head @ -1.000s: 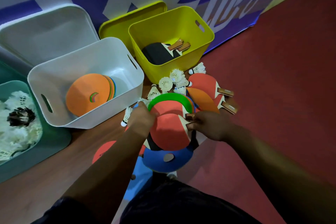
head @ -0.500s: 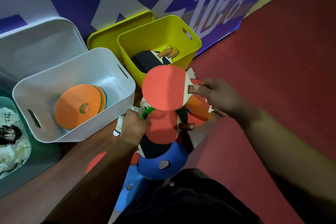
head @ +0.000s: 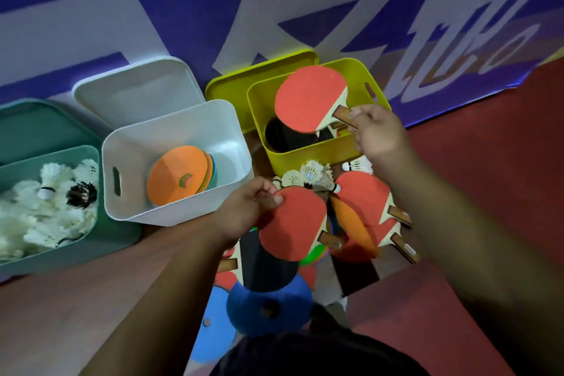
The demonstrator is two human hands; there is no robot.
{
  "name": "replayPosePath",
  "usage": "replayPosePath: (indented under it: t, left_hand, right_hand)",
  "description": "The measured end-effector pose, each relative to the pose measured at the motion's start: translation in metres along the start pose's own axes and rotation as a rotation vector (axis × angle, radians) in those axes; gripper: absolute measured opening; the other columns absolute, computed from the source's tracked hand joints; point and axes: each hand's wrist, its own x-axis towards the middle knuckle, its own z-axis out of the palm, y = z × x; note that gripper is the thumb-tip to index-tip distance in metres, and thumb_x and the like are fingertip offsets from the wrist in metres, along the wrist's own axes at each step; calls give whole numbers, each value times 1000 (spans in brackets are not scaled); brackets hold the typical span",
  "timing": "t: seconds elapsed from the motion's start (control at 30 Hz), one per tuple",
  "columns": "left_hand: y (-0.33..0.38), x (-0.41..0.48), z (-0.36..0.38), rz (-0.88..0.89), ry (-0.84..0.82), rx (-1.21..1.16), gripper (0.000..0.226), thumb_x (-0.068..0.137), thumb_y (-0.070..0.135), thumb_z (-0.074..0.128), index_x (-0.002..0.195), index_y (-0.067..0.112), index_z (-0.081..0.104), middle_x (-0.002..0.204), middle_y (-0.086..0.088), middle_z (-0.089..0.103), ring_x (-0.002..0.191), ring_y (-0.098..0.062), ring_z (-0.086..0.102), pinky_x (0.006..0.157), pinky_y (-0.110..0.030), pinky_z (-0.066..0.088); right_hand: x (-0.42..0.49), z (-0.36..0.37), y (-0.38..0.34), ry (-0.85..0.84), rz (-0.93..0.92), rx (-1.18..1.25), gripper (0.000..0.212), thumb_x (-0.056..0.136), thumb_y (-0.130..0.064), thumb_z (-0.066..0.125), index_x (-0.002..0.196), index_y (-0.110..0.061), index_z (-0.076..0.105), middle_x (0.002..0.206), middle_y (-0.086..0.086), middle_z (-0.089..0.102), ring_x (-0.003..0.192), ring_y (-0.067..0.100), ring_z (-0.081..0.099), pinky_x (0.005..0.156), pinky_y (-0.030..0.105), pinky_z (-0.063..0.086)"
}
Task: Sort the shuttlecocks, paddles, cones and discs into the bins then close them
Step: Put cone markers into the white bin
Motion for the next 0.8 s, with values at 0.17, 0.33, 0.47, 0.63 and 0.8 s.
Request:
replayPosePath:
  t: [0.17, 0.33, 0.47, 0.63, 0.8]
  left_hand:
    - [29, -15, 3, 28, 94, -130, 9, 100, 15, 68, 103, 12, 61, 79, 3, 56, 71, -12, 51, 71, -34, 44]
    - [35, -38, 6, 10, 227, -248, 8, 94, 24, 72, 97, 20, 66, 80, -1, 56, 71, -17, 51, 66, -34, 46]
    - [32, -53, 10, -4, 300, -328, 7, 102, 21, 63, 96, 17, 64, 78, -2, 55, 67, -17, 51, 61, -30, 46]
    - [37, -53, 20, -22, 346, -475, 19, 106, 17, 57, 88, 19, 64, 76, -1, 55, 63, -14, 50, 61, -29, 49]
    - [48, -33, 27, -9, 334, -550, 15, 107, 22, 57, 103, 13, 69, 86, -5, 64, 74, -17, 59, 75, -38, 52]
  right_hand:
    - [50, -12, -14, -118, -105, -340, 27, 106, -28, 53, 118, -18, 75, 117, 4, 75, 111, 28, 69, 95, 37, 54]
    - [83, 10, -16, -243, 42, -180, 21, 107, -23, 56, 120, -16, 72, 108, 10, 75, 83, 22, 75, 77, 42, 66]
    - [99, 21, 0, -220, 165, -62, 53, 90, -23, 67, 142, -13, 61, 117, 7, 71, 102, 30, 75, 88, 45, 61]
    - [81, 3, 2, -306, 36, -268, 34, 95, -25, 55, 128, -22, 64, 118, -4, 63, 93, 22, 58, 72, 33, 48]
    - [39, -11, -1, -434, 64, 43, 23, 106, -35, 58, 109, -19, 75, 110, 6, 80, 89, 16, 76, 85, 40, 60]
